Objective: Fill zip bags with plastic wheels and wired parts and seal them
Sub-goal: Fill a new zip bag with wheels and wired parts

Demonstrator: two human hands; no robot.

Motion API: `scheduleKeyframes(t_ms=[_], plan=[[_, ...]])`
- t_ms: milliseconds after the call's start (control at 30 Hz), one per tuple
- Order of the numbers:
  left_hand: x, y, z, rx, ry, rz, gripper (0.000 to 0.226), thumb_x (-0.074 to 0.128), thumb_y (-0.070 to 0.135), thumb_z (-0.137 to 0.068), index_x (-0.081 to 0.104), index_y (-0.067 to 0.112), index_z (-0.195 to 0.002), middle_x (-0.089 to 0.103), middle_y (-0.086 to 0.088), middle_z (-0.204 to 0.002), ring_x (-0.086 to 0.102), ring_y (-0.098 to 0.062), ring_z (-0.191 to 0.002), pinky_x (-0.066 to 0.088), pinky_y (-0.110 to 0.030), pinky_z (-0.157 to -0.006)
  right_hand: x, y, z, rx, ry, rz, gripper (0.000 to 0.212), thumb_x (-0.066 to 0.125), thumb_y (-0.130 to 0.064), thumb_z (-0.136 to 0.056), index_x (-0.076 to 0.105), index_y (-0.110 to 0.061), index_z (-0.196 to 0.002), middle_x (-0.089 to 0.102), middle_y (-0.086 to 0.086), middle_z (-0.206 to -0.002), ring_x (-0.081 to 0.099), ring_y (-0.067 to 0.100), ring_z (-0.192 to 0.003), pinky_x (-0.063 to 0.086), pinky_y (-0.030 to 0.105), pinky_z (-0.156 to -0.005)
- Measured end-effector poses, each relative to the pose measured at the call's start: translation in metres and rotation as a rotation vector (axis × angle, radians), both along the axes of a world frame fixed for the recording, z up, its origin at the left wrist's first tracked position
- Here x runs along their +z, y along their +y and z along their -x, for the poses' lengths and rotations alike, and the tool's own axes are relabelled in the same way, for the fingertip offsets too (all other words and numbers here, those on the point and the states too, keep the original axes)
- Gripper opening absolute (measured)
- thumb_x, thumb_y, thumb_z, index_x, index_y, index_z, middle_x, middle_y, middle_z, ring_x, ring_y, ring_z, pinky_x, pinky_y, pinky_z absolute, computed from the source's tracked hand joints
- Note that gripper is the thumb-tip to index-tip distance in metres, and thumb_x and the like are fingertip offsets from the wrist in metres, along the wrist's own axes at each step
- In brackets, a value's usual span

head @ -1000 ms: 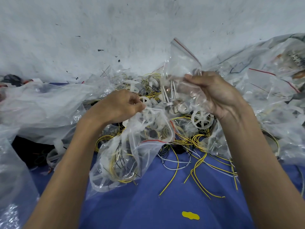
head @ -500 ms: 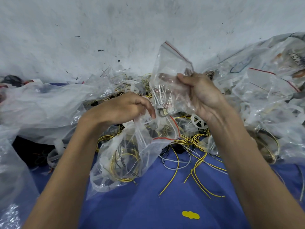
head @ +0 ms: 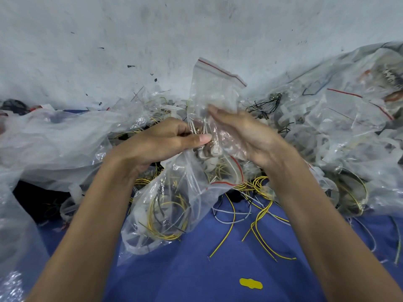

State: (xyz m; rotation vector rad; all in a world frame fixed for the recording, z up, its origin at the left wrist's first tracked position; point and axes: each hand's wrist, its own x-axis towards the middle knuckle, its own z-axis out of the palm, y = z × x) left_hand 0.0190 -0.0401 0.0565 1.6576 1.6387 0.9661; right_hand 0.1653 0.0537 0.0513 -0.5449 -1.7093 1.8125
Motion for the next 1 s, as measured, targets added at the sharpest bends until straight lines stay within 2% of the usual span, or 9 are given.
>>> scheduleKeyframes(t_ms=[133,233,333,467,600,700,800,900,1000], plan=[[-0.009,0.011,-0.004,0.129,-0.029,-0.033,0.034,0.060,0.045,-0.085,0.074,0.015,-0.084,0.073,0.011,-0.075,0.064,0.006,-0.075,0.040,-0.034,-0.094,-0.004,0.001,-0.003,0.010,-0.059,-0.080,0.047,0.076,-0.025,-0.058,0.059,-0.008,-0.098,0.074,0.005,-0.090,0.070,0.016,-0.086,0.058,0.029,-0.075],[-0.010,0.014,-0.009,0.146,-0.003,-0.043,0.029,0.059,0.040,-0.087,0.075,0.024,-0.068,0.071,0.012,-0.066,0.062,0.009,-0.062,0.041,-0.032,-0.078,-0.008,0.009,-0.005,0.016,-0.080,-0.158,0.024,0.076,-0.023,-0.060,0.065,-0.014,-0.079,0.072,-0.001,-0.072,0.069,0.010,-0.070,0.055,0.020,-0.061],[-0.010,0.014,-0.005,0.120,0.043,-0.028,0.020,0.064,0.030,-0.087,0.071,0.015,-0.076,0.072,0.005,-0.075,0.066,-0.006,-0.073,0.047,-0.034,-0.077,-0.016,0.020,-0.006,-0.046,-0.106,-0.170,0.011,0.077,-0.022,-0.064,0.073,-0.014,-0.071,0.072,0.003,-0.074,0.066,0.014,-0.070,0.053,0.027,-0.070],[-0.008,0.011,-0.005,0.120,0.054,-0.035,0.015,0.066,0.025,-0.086,0.069,0.010,-0.085,0.070,-0.011,-0.089,0.061,-0.018,-0.082,0.048,-0.040,-0.082,-0.022,0.023,-0.003,-0.171,0.019,-0.140,0.007,0.070,-0.015,-0.078,0.065,-0.013,-0.073,0.066,-0.004,-0.061,0.058,0.006,-0.055,0.047,0.018,-0.055],[-0.005,0.008,-0.009,0.082,0.043,0.031,0.032,0.062,0.040,-0.085,0.067,0.034,-0.054,0.065,0.017,-0.062,0.054,-0.001,-0.077,0.039,-0.033,-0.089,-0.020,0.023,0.003,-0.166,0.273,0.033,0.004,0.058,-0.008,-0.088,0.057,-0.011,-0.086,0.063,-0.001,-0.070,0.059,0.013,-0.067,0.051,0.034,-0.069],[-0.006,0.011,-0.013,0.138,-0.011,0.006,0.034,0.063,0.046,-0.083,0.067,0.030,-0.053,0.066,0.013,-0.076,0.056,-0.014,-0.092,0.037,-0.041,-0.101,-0.020,0.024,0.006,-0.170,0.330,0.061,0.010,0.056,-0.006,-0.090,0.055,-0.012,-0.097,0.067,0.001,-0.078,0.063,0.013,-0.073,0.053,0.031,-0.070],[-0.009,0.014,-0.014,0.229,-0.030,-0.025,0.032,0.064,0.044,-0.083,0.068,0.022,-0.061,0.065,0.003,-0.079,0.058,-0.015,-0.087,0.041,-0.032,-0.087,-0.019,0.026,0.006,-0.182,0.266,-0.002,0.019,0.056,-0.003,-0.089,0.055,-0.014,-0.104,0.069,0.003,-0.085,0.064,0.016,-0.079,0.054,0.036,-0.075],[-0.010,0.016,-0.015,0.337,0.008,-0.094,0.027,0.064,0.038,-0.085,0.069,0.012,-0.078,0.067,0.001,-0.087,0.058,-0.011,-0.084,0.039,-0.026,-0.070,-0.016,0.025,0.001,-0.273,-0.055,-0.141,0.027,0.062,-0.022,-0.088,0.052,-0.010,-0.110,0.068,0.006,-0.103,0.066,0.017,-0.092,0.054,0.038,-0.086],[-0.010,0.019,-0.015,0.495,0.206,-0.245,0.028,0.060,0.033,-0.084,0.055,0.014,-0.064,0.055,0.001,-0.064,0.048,-0.012,-0.062,0.032,-0.025,-0.056,-0.007,0.017,-0.003,-0.261,-0.255,-0.252,0.044,0.065,-0.060,-0.074,0.053,-0.022,-0.092,0.065,-0.003,-0.099,0.067,0.009,-0.087,0.056,0.029,-0.076]])
